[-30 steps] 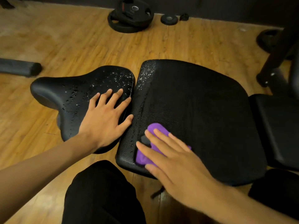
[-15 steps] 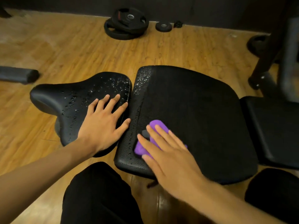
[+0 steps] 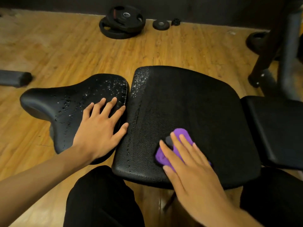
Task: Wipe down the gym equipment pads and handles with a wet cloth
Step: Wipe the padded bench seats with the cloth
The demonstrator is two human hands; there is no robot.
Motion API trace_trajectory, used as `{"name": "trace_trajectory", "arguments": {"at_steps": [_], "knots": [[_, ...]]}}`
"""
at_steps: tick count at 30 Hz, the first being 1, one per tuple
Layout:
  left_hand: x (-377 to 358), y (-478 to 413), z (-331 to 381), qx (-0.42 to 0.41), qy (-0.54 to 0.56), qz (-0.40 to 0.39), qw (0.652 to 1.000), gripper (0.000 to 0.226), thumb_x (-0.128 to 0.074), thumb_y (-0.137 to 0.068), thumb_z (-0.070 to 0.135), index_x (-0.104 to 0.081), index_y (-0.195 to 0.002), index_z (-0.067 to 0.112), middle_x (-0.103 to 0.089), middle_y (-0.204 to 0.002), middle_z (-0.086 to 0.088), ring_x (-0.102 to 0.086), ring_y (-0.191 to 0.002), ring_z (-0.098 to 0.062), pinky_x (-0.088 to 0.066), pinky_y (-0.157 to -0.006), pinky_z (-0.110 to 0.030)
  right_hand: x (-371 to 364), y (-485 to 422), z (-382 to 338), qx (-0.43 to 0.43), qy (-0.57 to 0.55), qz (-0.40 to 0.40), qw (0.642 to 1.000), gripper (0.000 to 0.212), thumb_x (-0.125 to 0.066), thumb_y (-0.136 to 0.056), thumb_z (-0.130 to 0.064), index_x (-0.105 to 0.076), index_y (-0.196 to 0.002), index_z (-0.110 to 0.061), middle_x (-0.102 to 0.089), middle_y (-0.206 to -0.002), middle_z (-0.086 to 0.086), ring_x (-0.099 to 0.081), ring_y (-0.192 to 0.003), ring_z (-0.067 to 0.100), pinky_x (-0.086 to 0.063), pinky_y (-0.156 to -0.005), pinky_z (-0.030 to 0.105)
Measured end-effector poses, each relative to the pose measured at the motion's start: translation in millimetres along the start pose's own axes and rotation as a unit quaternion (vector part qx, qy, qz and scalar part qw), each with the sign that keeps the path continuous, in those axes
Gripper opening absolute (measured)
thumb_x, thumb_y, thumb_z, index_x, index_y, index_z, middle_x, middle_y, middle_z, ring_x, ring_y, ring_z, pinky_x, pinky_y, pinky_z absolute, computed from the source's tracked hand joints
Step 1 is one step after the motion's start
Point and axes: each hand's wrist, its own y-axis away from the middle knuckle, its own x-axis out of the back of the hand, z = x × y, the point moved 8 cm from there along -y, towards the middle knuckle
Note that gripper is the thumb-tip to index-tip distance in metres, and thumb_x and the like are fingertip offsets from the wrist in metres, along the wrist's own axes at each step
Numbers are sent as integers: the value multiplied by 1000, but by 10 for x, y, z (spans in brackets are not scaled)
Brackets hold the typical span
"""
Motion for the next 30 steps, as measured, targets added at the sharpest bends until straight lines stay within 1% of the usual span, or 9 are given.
{"name": "trace_trajectory", "arguments": {"at_steps": [2, 8, 11, 13, 15, 17, 22, 25, 30], "knots": [[-3, -15, 11, -2, -3, -3, 1000, 72, -16, -102, 64, -44, -157, 27, -35, -166, -10, -27, -153, -37, -21, -123, -57, 59, -510, 225, -6, -2, 13, 1000, 59, -8, -107, -56, -22, -161, -37, -14, -170, -5, -7, -158, 15, -11, -126, 39], [-13, -14, -1, -6, 1, 1, 1000, 73, -13, -102, 66, -40, -159, 29, -31, -167, -8, -24, -155, -36, -18, -124, -55, 133, -2223, 1010, -177, -24, 35, 983, 58, -20, -110, -47, -7, -164, -31, 2, -172, 3, 6, -158, 23, 2, -128, 44], [-4, -7, -26, -17, 22, -6, 1000, 76, -10, -100, 69, -35, -161, 32, -28, -169, -5, -20, -157, -32, -17, -125, -53, 65, -1882, 777, -164, -45, 47, 984, 64, -20, -106, -55, -8, -164, -30, -6, -172, 5, 0, -158, 24, -3, -128, 43], [38, 32, -49, -35, 43, -4, 998, 78, -7, -100, 70, -35, -161, 31, -28, -169, -5, -19, -158, -30, -17, -126, -52, 80, -1342, 462, -129, -29, 42, 990, 70, -10, -100, -60, -7, -164, -31, -13, -171, 3, -8, -158, 24, -17, -125, 44], [91, 81, -98, -54, 45, -1, 998, 80, -3, -102, 70, -38, -160, 29, -31, -168, -6, -22, -157, -30, -20, -125, -50, 84, -862, 183, -74, 17, -8, 997, 72, -2, -97, -63, 8, -162, -34, -13, -171, 1, -14, -157, 24, -31, -117, 45], [106, 145, -210, -63, 28, -6, 998, 81, -3, -102, 71, -39, -160, 28, -33, -167, -7, -26, -156, -30, -21, -124, -49, 59, -681, 104, -24, 56, -56, 997, 74, -3, -96, -71, 16, -160, -38, -9, -171, 1, -14, -157, 26, -31, -115, 45], [27, 268, -401, -86, -2, -31, 996, 76, -15, -101, 74, -26, -164, 32, -28, -169, -8, -24, -156, -31, -16, -125, -50, 85, -1348, 311, 50, 102, -55, 992, 70, -7, -94, -79, -12, -157, -51, 11, -170, -3, 17, -156, 30, 8, -121, 65], [-3, 305, -394, -76, 13, -33, 996, 76, -26, -100, 72, -28, -164, 31, -29, -169, -6, -22, -157, -30, -14, -126, -50, 67, -1732, 413, 50, 49, -56, 996, 69, -13, -96, -75, -23, -158, -46, 2, -171, -7, 13, -157, 23, 3, -124, 61], [23, 265, -412, -76, 16, -12, 997, 74, -35, -97, 67, -34, -162, 31, -34, -166, -5, -27, -155, -30, -18, -124, -49, 88, -1564, 319, 36, -38, 21, 998, 64, -17, -101, -63, -25, -160, -38, -36, -163, -3, -18, -156, 16, -10, -126, 39]]}}
